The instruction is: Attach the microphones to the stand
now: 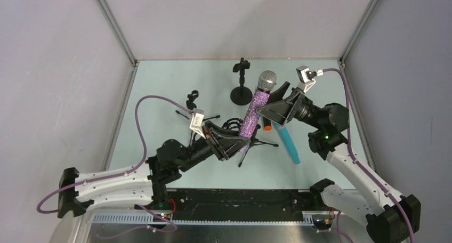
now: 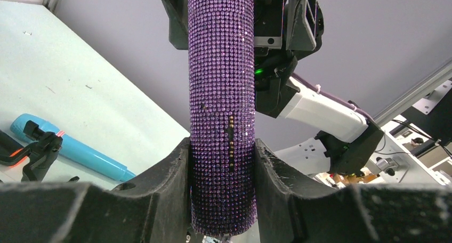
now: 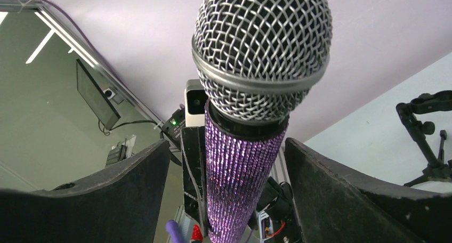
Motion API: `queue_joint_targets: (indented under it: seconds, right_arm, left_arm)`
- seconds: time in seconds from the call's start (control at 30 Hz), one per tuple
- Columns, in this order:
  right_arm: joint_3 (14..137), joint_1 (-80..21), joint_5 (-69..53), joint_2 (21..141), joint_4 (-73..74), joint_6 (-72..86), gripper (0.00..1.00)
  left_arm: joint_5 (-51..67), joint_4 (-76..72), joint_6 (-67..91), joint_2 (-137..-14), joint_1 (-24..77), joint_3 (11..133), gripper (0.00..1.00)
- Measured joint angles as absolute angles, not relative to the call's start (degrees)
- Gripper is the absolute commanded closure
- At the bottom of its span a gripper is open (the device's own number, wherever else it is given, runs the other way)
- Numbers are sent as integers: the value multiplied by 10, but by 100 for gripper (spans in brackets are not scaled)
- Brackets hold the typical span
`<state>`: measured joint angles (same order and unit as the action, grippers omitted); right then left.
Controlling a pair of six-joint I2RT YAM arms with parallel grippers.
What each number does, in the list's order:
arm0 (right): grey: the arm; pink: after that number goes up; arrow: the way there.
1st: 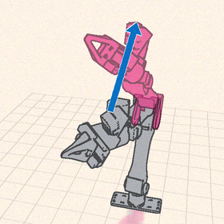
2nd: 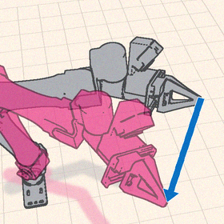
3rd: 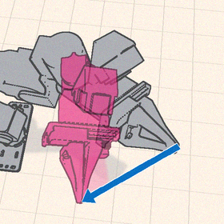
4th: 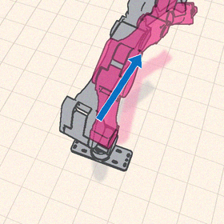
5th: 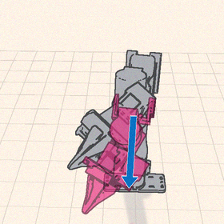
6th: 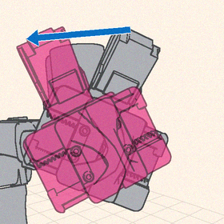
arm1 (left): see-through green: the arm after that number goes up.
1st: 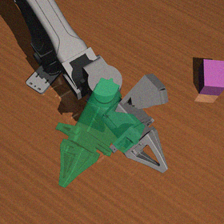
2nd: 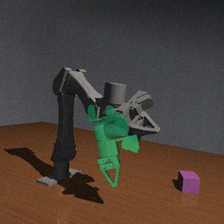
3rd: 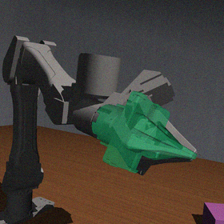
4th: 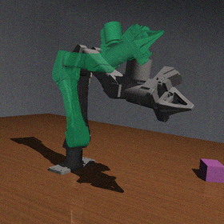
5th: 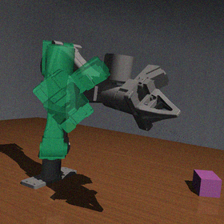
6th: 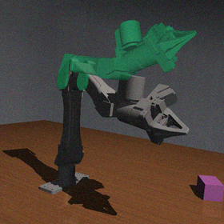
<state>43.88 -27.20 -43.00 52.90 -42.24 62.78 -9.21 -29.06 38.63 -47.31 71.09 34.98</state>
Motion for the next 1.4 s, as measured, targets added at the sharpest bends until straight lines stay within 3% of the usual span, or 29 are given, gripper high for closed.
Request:
queue_joint_targets:
  seconds: [0.2, 0.57, 0.63, 0.67, 0.73, 0.77, 0.8, 0.87, 1.23, 1.4]
  right_arm:
    - [449, -281, -436, 557, -429, 630, 35]
    - [451, -283, -452, 578, -436, 644, 91]
    - [451, -283, -452, 578, -432, 642, 96]
    - [451, -283, -452, 578, -430, 640, 97]
    - [451, -283, -449, 577, -419, 636, 99]
    - [451, -283, -447, 575, -412, 633, 99]
    - [451, -283, -446, 574, -405, 630, 99]
    - [451, -283, -442, 571, -392, 618, 100]
    - [451, -281, -404, 540, -298, 562, 100]
    - [452, -275, -360, 514, -224, 528, 100]
  left_arm:
    - [-88, -291, 397, -477, 708, 345, 100]
    - [-88, -302, 414, -477, 702, 336, 100]
    - [-88, -304, 416, -477, 701, 334, 93]
    - [-88, -304, 418, -476, 701, 333, 88]
    - [-88, -305, 422, -476, 699, 331, 52]
    - [-88, -306, 424, -476, 698, 329, 40]
    - [-89, -308, 427, -476, 697, 327, 19]
    - [-95, -309, 429, -476, 693, 326, 3]
    - [-144, -324, 457, -469, 675, 311, 0]
    - [-223, -322, 456, -434, 672, 277, 7]
